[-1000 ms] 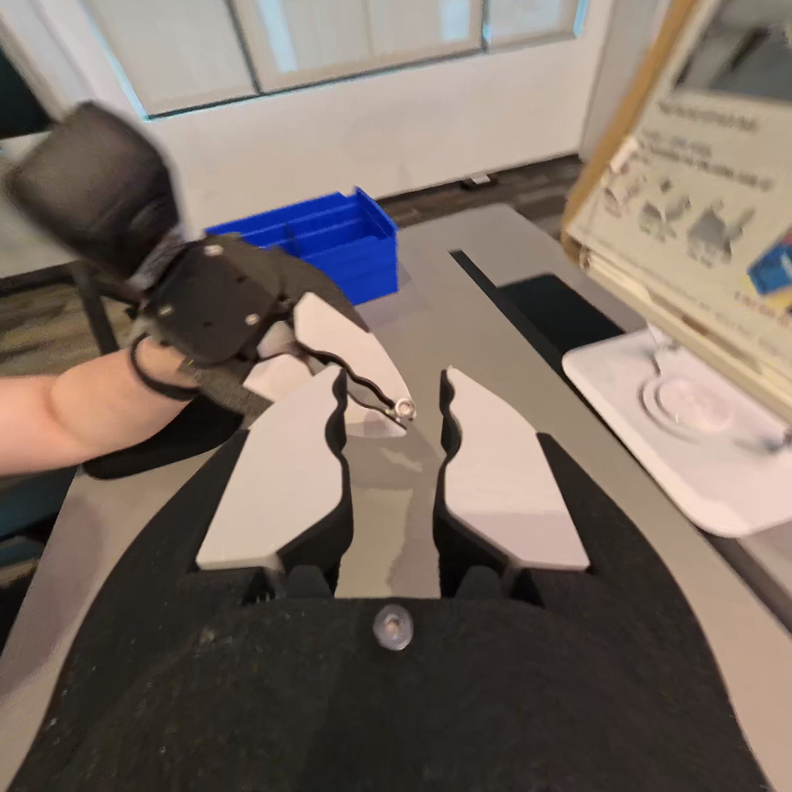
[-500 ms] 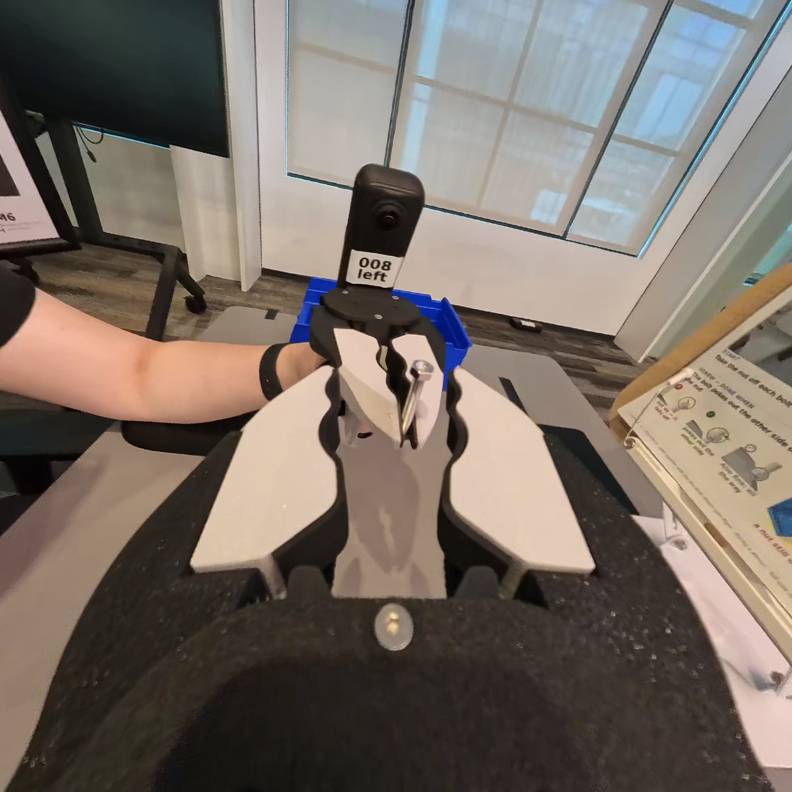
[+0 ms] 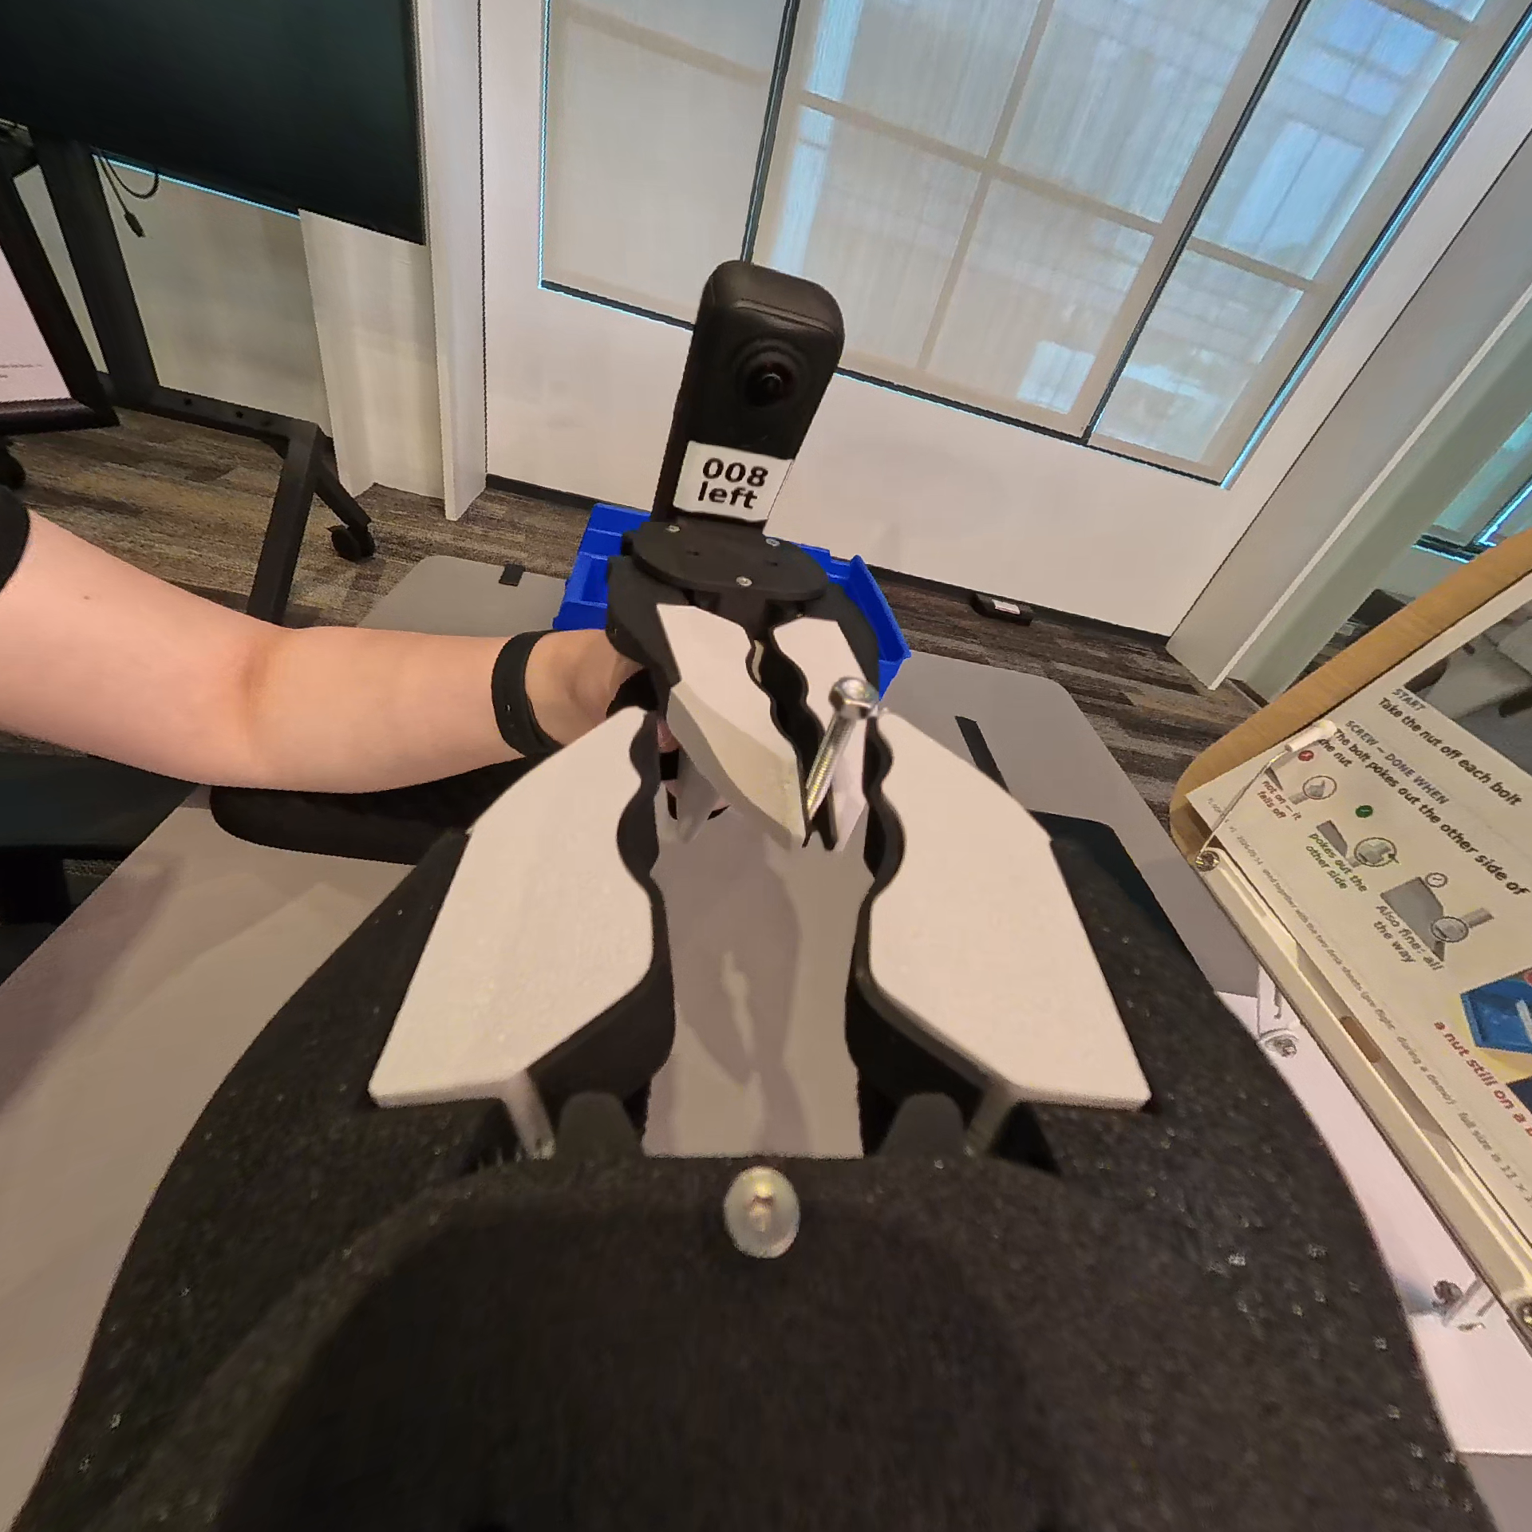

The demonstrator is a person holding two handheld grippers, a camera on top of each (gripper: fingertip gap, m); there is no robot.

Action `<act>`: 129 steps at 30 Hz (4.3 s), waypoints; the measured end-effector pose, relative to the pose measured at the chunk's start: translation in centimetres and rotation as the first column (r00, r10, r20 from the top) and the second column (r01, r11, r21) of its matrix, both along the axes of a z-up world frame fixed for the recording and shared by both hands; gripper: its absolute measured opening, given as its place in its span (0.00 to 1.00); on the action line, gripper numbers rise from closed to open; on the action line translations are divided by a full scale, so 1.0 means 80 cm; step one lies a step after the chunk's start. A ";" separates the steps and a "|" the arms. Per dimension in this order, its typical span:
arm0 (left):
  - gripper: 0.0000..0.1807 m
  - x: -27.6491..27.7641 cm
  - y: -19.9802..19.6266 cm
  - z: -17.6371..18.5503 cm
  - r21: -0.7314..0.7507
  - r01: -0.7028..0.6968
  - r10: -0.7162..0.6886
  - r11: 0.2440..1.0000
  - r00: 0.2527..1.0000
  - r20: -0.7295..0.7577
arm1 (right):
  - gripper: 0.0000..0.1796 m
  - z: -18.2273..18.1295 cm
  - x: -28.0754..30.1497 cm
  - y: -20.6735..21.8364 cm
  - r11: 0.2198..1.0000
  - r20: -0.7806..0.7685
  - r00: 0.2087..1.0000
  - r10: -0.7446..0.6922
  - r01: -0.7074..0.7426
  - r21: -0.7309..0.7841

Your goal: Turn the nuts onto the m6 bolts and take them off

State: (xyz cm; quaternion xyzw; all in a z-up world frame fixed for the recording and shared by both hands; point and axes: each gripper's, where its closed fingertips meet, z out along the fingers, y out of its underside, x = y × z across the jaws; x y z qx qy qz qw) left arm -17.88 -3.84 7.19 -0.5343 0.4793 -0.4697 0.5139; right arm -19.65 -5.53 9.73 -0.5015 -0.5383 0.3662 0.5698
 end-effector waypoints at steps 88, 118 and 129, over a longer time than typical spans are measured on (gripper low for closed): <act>0.03 0.015 0.003 -0.012 -0.127 -0.131 0.112 0.983 0.983 -0.149 | 0.05 -0.001 0.014 0.032 0.979 0.026 0.987 -0.160 0.162 -0.126; 0.03 0.019 -0.030 0.008 -0.116 0.036 -0.043 0.993 0.997 -0.065 | 0.16 0.019 0.017 -0.007 0.983 -0.113 0.990 0.088 -0.105 -0.152; 0.03 0.015 -0.022 0.008 -0.122 0.013 -0.021 0.992 0.998 -0.062 | 0.15 0.018 0.018 -0.003 0.988 -0.103 0.993 0.063 -0.076 -0.134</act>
